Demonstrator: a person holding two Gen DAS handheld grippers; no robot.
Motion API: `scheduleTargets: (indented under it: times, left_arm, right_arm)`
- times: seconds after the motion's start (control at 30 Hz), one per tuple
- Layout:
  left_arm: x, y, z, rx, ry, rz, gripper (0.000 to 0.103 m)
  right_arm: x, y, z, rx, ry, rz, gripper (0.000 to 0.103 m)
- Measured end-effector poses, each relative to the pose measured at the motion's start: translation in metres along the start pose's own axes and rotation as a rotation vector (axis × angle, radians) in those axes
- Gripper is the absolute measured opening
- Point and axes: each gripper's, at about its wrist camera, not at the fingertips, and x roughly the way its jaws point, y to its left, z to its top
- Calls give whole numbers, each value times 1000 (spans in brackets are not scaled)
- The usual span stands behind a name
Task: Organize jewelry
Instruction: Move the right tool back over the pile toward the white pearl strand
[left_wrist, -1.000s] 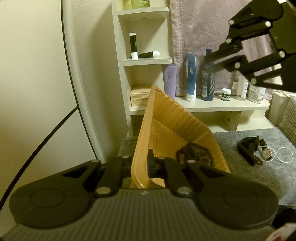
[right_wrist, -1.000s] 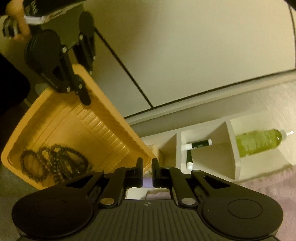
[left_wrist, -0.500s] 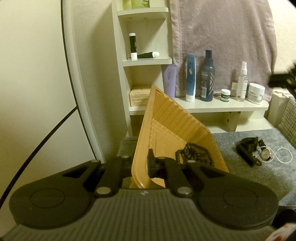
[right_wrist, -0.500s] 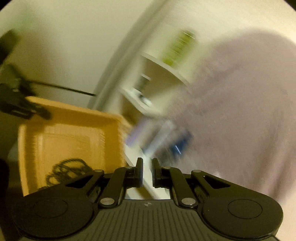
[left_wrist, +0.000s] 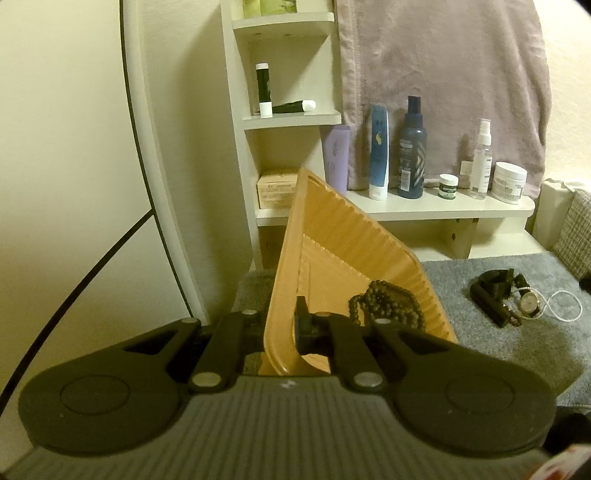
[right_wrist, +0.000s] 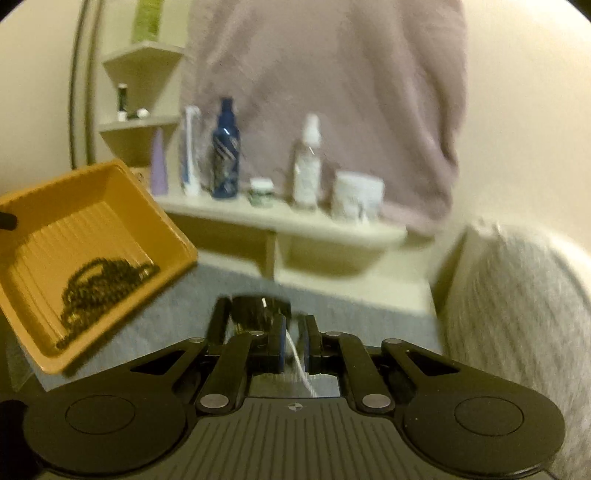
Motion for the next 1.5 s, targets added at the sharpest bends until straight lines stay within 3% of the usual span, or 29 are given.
scheduleTargets:
  times: [0.47, 1.33, 1.5]
  left_arm:
    - [-1, -1, 1, 5, 4, 2, 7]
    - [0, -1, 3, 5, 5, 2, 7]
    - [0, -1, 2, 1, 7, 2, 7]
  right_arm:
    - [29, -5, -38, -35, 118, -34, 8]
    - [78, 12, -41, -343, 192, -60, 8]
    - [71, 14, -38, -358, 169, -64, 3]
